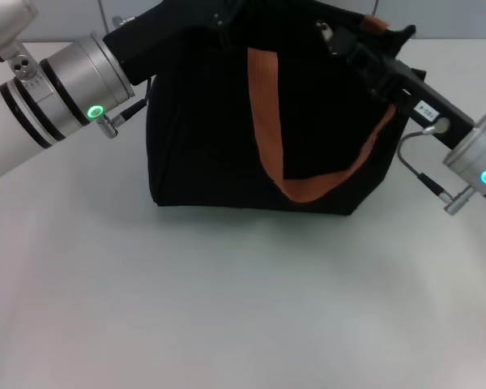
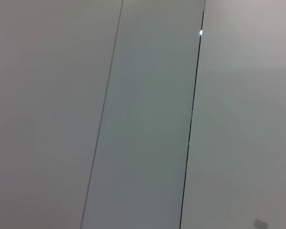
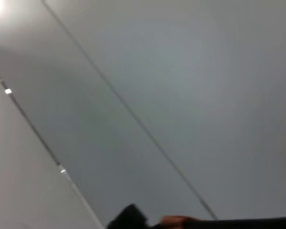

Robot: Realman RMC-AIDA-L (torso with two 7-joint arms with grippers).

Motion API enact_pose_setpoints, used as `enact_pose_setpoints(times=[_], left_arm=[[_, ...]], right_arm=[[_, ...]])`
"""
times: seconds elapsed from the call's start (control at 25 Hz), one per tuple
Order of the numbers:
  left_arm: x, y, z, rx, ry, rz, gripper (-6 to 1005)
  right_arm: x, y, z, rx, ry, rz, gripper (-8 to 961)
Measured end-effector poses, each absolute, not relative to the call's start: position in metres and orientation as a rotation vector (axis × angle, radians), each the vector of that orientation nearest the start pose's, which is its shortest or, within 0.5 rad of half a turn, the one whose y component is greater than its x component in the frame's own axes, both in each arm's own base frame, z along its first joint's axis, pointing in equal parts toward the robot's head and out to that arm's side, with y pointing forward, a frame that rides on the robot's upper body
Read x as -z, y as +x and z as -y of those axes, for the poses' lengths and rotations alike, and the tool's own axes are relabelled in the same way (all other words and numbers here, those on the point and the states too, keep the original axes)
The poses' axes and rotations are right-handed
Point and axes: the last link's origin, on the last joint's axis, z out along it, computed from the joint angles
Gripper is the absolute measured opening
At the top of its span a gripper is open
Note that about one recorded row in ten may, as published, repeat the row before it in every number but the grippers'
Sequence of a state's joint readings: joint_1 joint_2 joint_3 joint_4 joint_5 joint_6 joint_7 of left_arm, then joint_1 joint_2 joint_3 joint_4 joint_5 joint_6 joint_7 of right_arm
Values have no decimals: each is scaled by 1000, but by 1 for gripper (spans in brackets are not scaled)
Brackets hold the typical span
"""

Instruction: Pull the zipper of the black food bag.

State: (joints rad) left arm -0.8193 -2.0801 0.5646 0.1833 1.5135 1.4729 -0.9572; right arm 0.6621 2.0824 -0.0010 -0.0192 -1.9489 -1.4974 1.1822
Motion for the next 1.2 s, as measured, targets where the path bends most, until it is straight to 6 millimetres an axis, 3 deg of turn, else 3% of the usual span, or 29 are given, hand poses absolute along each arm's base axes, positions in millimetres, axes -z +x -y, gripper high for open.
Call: enact_pose_setpoints(times=[0.48,0.72,1.2], left_arm=[[21,-164,-391,1327,-2328,364,21],[21,-166,-391,1321,-2323,371,21],[27,-184,-391,1228,-2293,419,21]], right_arm=[[17,265,-334,-1475,-1926,-1071,-4],[11,273,-322,-1463,-1901,-952,-5],[10,289,-290,-1462,-1800,-860,255]])
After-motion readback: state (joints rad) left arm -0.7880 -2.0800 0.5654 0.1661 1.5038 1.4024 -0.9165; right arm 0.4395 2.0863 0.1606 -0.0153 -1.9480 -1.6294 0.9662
